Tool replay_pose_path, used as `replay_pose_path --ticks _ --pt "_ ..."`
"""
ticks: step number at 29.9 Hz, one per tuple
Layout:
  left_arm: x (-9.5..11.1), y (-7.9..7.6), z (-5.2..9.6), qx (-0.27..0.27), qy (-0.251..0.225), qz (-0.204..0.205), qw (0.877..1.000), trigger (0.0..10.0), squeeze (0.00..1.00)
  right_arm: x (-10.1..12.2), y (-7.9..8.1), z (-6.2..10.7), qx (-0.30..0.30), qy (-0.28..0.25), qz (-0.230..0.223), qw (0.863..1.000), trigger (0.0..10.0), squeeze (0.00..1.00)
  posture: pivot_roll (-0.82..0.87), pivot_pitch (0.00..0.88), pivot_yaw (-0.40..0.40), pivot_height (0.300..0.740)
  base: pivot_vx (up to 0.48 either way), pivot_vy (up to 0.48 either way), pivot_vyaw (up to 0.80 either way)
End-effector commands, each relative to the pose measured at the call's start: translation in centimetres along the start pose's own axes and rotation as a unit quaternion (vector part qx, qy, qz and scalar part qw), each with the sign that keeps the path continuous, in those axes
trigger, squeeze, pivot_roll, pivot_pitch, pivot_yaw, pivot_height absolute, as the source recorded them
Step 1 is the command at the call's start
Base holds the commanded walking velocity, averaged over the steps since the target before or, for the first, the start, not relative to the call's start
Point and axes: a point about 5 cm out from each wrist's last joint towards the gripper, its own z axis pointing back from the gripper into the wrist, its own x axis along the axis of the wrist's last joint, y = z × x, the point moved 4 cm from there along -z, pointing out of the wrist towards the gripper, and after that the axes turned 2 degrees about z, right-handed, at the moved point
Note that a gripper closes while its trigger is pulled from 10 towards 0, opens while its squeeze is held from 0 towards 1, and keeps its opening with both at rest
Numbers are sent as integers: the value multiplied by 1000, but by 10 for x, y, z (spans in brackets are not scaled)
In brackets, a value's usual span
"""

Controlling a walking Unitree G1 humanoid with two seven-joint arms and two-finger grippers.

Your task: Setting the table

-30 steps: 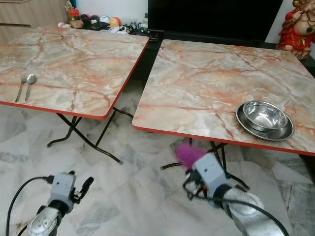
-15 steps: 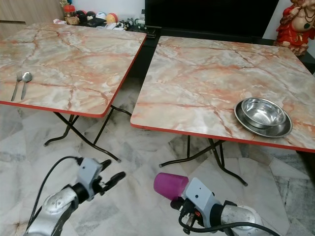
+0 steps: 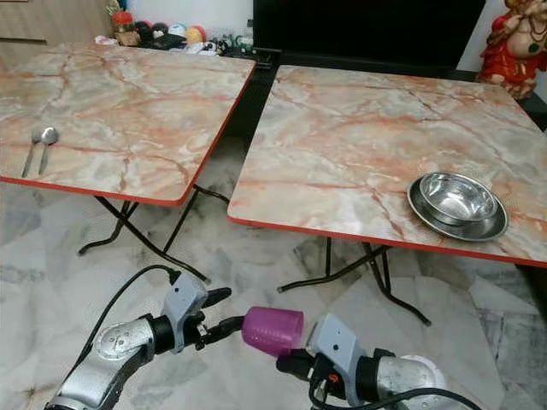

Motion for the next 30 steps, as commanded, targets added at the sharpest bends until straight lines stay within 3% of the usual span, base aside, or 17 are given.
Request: replay_pose_path --ticks 1,4,9,19,30 --pt "-1 2 5 1 14 -13 1000 10000 0 -9 -2 2 -4 20 5 1000 10000 0 -53 105 -22 740 0 0 0" --pt "-8 6 12 12 26 -4 1000 10000 0 -15 -1 2 -5 28 1 1000 10000 0 -44 119 -25 740 0 0 0" --pt "-1 6 10 16 11 11 1000 10000 0 -15 2 -2 1 26 -3 1000 10000 0 -38 142 -25 740 0 0 0" --pt "13 -7 0 -8 -16 37 999 10000 0 -13 2 -9 4 25 2 1000 10000 0 -35 163 -28 740 0 0 0" --pt "12 -19 2 -42 -3 46 998 10000 0 -12 -1 -9 -3 26 1 1000 10000 0 -38 173 -33 740 0 0 0"
